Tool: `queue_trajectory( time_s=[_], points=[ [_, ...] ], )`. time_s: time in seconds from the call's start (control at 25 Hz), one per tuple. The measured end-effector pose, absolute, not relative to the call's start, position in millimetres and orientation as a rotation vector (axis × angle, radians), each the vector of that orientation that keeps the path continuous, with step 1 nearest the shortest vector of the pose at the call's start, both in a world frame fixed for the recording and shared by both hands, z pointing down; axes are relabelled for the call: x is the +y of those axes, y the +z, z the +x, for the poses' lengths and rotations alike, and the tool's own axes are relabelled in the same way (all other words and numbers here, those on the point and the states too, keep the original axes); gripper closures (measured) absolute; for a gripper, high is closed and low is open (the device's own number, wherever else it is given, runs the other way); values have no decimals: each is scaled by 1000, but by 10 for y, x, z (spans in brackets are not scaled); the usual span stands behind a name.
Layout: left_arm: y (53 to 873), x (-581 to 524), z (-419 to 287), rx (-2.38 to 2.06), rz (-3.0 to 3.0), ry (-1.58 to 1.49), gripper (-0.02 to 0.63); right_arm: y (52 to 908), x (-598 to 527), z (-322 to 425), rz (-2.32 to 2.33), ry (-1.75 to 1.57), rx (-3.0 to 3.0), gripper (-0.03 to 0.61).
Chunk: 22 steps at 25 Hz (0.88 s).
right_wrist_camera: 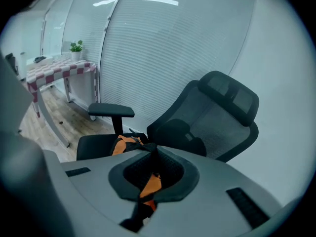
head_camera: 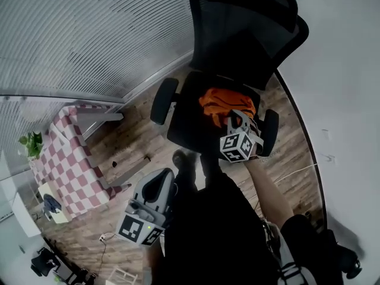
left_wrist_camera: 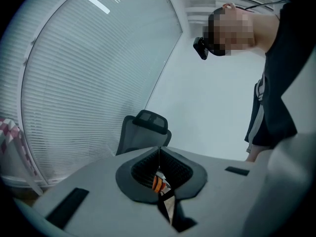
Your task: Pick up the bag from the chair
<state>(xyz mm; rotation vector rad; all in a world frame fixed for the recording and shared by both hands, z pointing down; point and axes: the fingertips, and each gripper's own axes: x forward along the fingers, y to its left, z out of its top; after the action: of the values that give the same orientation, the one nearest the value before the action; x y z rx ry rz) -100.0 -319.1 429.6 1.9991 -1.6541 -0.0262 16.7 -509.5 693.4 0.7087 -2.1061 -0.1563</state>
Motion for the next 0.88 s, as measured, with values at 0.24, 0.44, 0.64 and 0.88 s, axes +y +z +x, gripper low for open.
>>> queue_trajectory(
  time_s=[0.24,0.44,0.64,0.88],
  points=[
    [4263,-3138,-981,-1638,2042,-1,580,6608,-5160,118,808,134,-2231,555],
    [4182,-2997,-983,-1618,2084,-8,580,6289,-4985,93,857,267,-2350,557],
    [4076,-2717,-1138,-1594,2142,-31,580,6115,-4562,72,888,507,-2414,557],
    [4018,-2127,-1461,-1556,2215,-48,580,5835,-3965,19,1013,615,-2437,557]
  ],
)
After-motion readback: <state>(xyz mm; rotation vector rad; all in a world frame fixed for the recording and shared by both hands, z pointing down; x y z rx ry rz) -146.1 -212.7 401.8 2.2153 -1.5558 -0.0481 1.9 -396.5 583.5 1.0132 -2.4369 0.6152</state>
